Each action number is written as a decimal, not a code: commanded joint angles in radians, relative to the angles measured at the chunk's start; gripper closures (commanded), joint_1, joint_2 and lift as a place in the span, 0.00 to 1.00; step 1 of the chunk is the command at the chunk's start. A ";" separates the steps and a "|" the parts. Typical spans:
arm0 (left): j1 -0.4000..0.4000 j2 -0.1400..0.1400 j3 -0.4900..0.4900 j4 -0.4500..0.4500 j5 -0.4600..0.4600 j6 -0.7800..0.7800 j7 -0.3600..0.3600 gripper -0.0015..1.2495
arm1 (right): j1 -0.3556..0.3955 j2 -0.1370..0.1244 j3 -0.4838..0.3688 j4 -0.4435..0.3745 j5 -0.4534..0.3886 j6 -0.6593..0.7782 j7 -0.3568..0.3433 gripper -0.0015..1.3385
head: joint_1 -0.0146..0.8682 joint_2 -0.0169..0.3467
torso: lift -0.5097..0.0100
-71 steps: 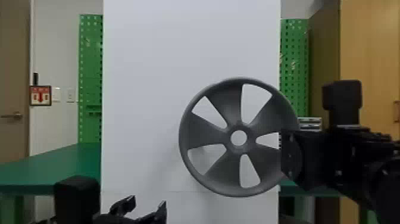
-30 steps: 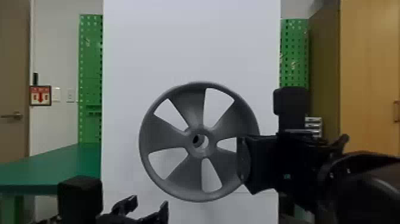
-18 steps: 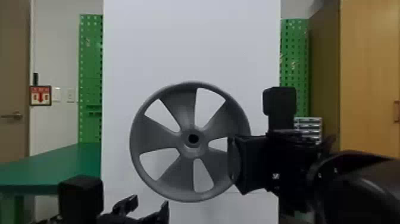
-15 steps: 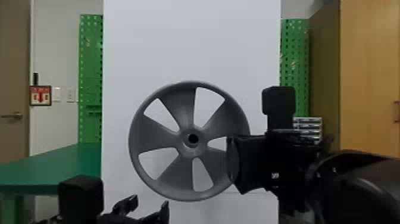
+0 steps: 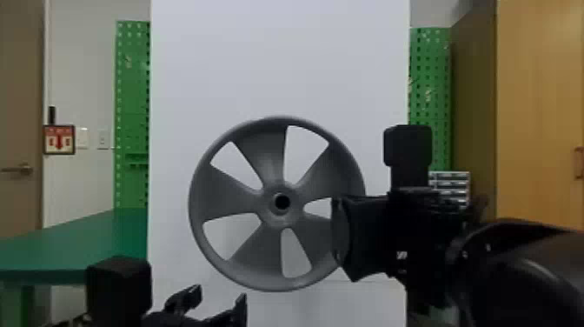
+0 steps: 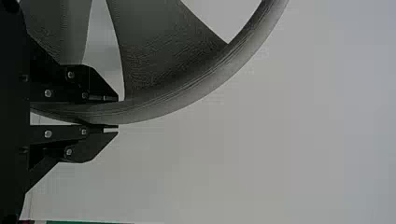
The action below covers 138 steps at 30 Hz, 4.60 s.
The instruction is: Hold the wheel and insert it
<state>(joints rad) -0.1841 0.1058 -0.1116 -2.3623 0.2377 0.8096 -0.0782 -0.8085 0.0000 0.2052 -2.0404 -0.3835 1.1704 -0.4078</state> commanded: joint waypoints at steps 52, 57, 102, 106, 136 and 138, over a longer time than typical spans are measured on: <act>-0.003 0.003 -0.007 0.000 -0.005 0.000 0.003 0.40 | -0.006 0.001 0.002 0.019 0.009 -0.024 0.000 0.90 | 0.02 0.15 | 0.05; -0.005 0.003 -0.008 0.000 -0.006 0.000 0.005 0.40 | 0.000 0.001 -0.010 0.022 0.023 -0.043 0.000 0.90 | 0.02 0.15 | 0.05; -0.015 0.003 -0.028 0.011 -0.014 -0.001 0.009 0.40 | -0.078 0.001 0.034 0.195 -0.025 -0.104 -0.080 0.90 | 0.02 0.15 | 0.05; -0.015 0.003 -0.030 0.012 -0.014 -0.001 0.009 0.40 | -0.087 0.001 0.039 0.210 -0.035 -0.112 -0.083 0.91 | 0.02 0.15 | 0.05; -0.017 0.003 -0.033 0.017 -0.014 -0.003 0.009 0.40 | -0.146 0.001 0.030 0.307 -0.069 -0.107 -0.095 0.91 | 0.02 0.15 | 0.05; -0.017 0.003 -0.034 0.017 -0.014 -0.003 0.009 0.40 | -0.147 0.001 0.030 0.309 -0.067 -0.109 -0.095 0.91 | 0.02 0.15 | 0.05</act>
<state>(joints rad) -0.2010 0.1089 -0.1442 -2.3464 0.2239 0.8071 -0.0690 -0.9499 0.0000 0.2346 -1.7372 -0.4533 1.0613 -0.5030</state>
